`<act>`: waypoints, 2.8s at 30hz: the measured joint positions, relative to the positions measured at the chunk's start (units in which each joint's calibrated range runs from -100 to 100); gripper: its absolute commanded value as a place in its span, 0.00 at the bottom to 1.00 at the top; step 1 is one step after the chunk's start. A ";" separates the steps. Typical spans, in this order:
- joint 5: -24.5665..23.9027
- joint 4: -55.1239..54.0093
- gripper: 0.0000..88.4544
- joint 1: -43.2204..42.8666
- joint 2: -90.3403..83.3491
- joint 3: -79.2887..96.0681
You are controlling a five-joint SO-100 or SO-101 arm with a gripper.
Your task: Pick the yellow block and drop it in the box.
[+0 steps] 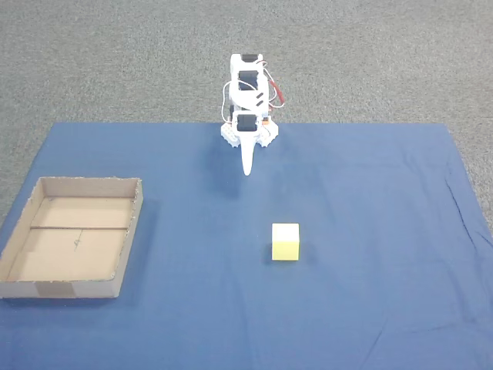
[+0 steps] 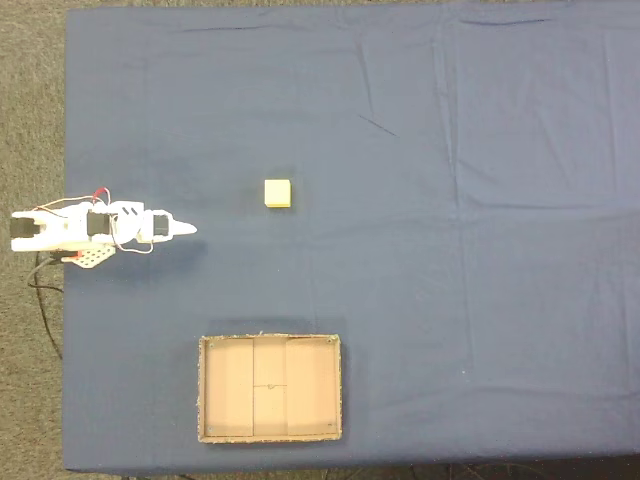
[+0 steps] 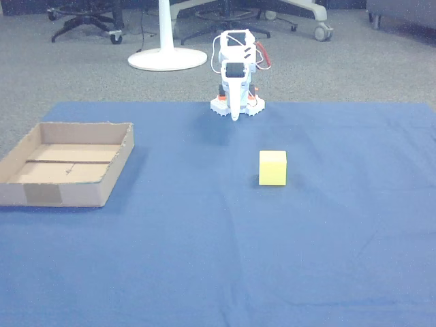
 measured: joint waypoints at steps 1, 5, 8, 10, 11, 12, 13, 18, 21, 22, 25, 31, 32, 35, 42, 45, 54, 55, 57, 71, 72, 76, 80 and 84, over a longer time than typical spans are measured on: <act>0.00 0.00 0.00 0.00 0.00 0.00; 0.39 0.00 0.00 0.00 0.00 0.00; 0.39 0.00 0.00 0.00 0.00 0.00; 0.39 0.00 0.00 0.00 0.00 0.00; 0.39 0.00 0.00 0.00 0.00 0.00; 0.39 0.00 0.00 0.00 0.00 0.00; 0.39 0.00 0.00 0.00 0.00 0.00; -1.03 2.82 0.00 0.98 6.14 -8.88; -6.25 17.63 0.14 -0.74 25.66 -38.74; -8.94 22.96 0.18 -1.47 33.42 -51.18; -13.48 35.74 0.26 -3.44 55.50 -82.90; -2.74 32.68 0.54 -7.93 84.83 -102.35; -2.20 30.33 0.55 -8.34 88.41 -102.44; -1.56 26.80 0.55 -10.14 96.08 -103.60; -1.86 25.00 0.55 -10.88 112.96 -112.22; -1.86 24.92 0.55 -10.47 117.14 -114.53; -1.66 22.96 0.43 -9.98 130.95 -124.66; -1.61 23.20 0.40 -10.14 131.71 -125.46; -1.56 23.51 0.34 -10.47 132.82 -126.17; -1.27 23.43 0.22 -10.72 134.61 -129.45; -1.32 22.96 0.21 -10.72 132.99 -127.77; -0.78 21.87 0.21 -10.31 121.23 -117.10; 0.24 26.10 0.21 -9.90 99.74 -113.19; 1.81 30.72 0.21 -2.37 78.43 -112.57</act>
